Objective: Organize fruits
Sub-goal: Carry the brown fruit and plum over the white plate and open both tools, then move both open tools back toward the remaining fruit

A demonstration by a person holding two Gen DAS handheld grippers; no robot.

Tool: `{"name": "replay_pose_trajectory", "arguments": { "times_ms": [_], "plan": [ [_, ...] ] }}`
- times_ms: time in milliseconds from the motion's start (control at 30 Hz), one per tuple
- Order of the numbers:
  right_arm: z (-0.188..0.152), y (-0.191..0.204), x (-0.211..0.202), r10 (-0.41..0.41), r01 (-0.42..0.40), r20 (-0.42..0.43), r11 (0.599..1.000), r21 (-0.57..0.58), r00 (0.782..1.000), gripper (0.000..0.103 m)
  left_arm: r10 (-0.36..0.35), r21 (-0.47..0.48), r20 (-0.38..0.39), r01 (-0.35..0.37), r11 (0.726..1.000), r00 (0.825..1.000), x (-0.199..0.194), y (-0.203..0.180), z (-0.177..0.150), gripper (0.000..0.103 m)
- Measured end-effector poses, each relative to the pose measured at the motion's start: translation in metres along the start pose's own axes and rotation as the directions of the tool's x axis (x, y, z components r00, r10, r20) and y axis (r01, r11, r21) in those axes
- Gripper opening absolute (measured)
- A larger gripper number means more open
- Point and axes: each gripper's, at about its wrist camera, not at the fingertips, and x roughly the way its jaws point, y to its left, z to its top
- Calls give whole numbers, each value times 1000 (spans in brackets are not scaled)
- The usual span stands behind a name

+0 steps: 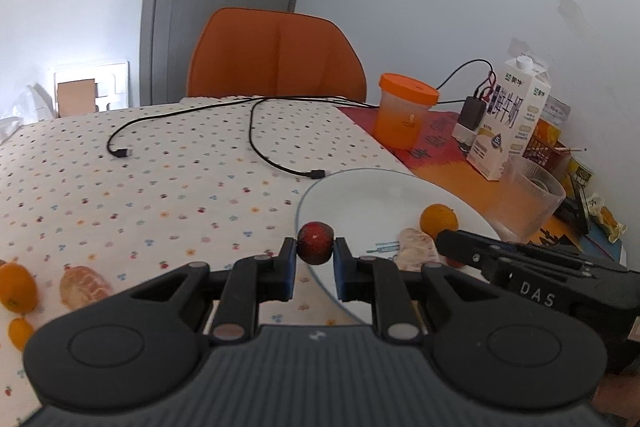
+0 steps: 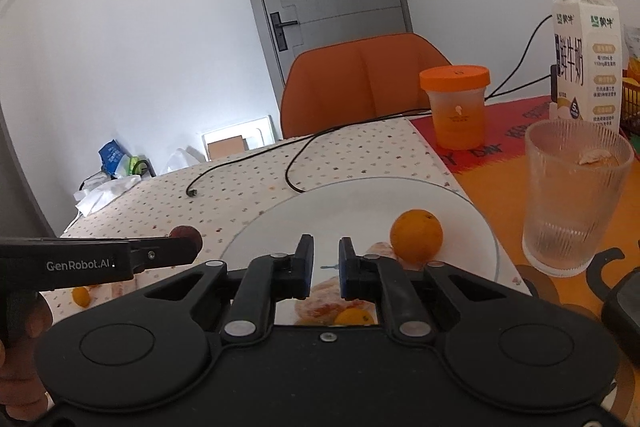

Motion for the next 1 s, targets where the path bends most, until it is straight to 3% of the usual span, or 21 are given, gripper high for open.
{"name": "replay_pose_trajectory", "arguments": {
  "times_ms": [267, 767, 933, 1000],
  "plan": [
    [-4, -9, 3, 4, -4, -9, 1000, 20, 1000, 12, -21, 15, -17, 21, 1000, 1000, 10, -14, 1, 18],
    [-4, -5, 3, 10, -9, -16, 1000, 23, 1000, 17, 29, -11, -29, -30, 999, 999, 6, -6, 2, 23],
    [-3, 0, 1, 15, -15, -19, 1000, 15, 1000, 20, 44, -19, -24, -44, 999, 999, 0, 0, 1, 31],
    [-3, 3, 0, 18, -17, -18, 1000, 12, 1000, 25, 49, -22, -23, -50, 999, 999, -3, 1, 0, 36]
  ]
}}
